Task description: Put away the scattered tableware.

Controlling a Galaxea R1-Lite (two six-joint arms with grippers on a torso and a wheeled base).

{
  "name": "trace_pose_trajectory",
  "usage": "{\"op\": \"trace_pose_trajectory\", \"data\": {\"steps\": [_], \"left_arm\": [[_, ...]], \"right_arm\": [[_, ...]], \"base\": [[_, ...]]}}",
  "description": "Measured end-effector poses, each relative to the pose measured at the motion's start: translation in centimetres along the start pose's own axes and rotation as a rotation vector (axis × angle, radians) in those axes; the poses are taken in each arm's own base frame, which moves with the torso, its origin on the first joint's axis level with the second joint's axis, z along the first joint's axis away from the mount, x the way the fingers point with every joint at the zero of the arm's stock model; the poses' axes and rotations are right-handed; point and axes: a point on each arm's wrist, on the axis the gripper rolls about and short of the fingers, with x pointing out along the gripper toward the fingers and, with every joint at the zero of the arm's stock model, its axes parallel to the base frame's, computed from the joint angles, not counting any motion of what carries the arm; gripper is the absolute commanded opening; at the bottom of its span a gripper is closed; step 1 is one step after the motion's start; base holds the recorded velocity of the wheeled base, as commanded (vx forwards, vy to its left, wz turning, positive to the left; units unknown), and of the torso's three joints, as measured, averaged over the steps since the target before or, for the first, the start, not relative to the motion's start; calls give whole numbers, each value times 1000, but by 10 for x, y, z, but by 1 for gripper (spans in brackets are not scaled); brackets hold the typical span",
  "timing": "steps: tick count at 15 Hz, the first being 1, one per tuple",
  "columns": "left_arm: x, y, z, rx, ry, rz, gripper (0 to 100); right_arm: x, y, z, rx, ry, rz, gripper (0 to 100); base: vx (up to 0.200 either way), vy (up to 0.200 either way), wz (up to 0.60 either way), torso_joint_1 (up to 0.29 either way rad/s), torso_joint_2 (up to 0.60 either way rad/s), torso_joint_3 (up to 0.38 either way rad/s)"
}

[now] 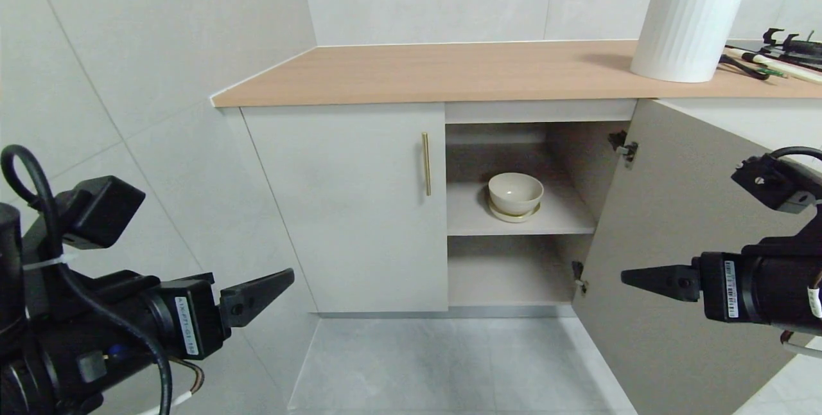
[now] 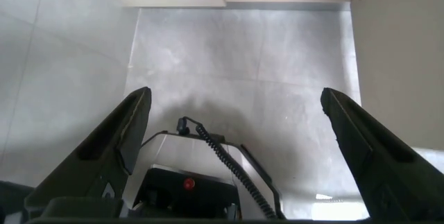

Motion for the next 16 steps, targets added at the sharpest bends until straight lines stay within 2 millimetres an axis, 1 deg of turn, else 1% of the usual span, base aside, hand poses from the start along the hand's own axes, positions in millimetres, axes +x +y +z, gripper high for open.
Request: {"op": "trace_pose_trajectory", "data": {"steps": [3,10,16], "left_arm": [[1,1,-3,34,9,4,100],[2,1,-4,38,15,6,100],[3,1,-4,39,20,8,100]], "right_arm": [[-2,0,1,1,-8,3,100],[-5,-1,0,0,-12,3,100],[-7,-6,-4,-36,24,-73,100]], "base": [[0,0,0,0,0,0],[0,0,0,0,0,0],[0,-200,0,5,2,2]]}}
